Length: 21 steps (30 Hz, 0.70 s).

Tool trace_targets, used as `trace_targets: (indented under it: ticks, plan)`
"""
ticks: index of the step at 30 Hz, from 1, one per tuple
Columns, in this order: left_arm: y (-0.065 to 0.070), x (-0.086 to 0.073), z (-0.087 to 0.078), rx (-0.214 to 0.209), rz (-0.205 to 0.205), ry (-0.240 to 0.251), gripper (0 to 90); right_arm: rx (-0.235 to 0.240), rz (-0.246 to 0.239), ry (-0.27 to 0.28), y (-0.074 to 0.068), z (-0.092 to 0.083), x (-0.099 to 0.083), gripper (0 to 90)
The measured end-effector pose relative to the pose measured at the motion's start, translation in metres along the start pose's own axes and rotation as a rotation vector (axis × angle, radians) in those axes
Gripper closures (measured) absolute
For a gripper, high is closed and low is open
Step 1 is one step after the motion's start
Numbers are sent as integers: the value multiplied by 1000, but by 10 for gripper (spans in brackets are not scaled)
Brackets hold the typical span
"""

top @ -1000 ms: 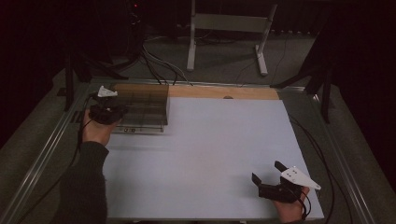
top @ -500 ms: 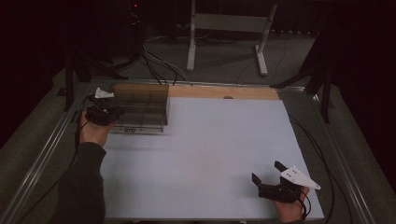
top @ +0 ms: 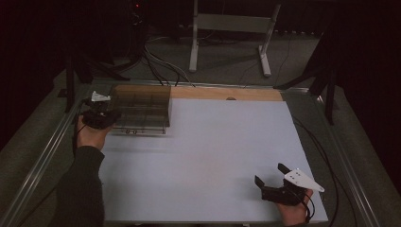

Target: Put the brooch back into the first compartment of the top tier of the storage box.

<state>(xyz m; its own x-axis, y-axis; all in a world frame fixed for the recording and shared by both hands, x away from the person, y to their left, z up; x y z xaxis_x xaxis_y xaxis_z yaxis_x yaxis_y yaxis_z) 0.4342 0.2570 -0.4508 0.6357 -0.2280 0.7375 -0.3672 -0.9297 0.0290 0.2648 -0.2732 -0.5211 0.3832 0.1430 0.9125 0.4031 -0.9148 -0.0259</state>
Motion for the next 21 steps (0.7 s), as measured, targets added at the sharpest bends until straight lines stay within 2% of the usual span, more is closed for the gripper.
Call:
trace_targets:
  ticks: [21]
  plan:
    - [-6,-16,10,6,-27,-28,812,0,1,0,0,0,0,0]
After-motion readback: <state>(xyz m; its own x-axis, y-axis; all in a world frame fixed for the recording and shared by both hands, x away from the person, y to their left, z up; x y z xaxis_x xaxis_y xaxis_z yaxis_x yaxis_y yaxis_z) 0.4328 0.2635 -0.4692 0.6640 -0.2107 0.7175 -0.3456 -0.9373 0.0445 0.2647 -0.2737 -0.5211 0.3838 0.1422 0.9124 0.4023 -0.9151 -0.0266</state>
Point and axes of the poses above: each handheld gripper's, and its own axes: z roughly forward along the jaws, x roughly out of its top, y roughly to its right, the point moved 6 cm from there along z, roughly forward along the jaws, and after that the axes turned 3 degrees about -x, right-handed, at the moved point
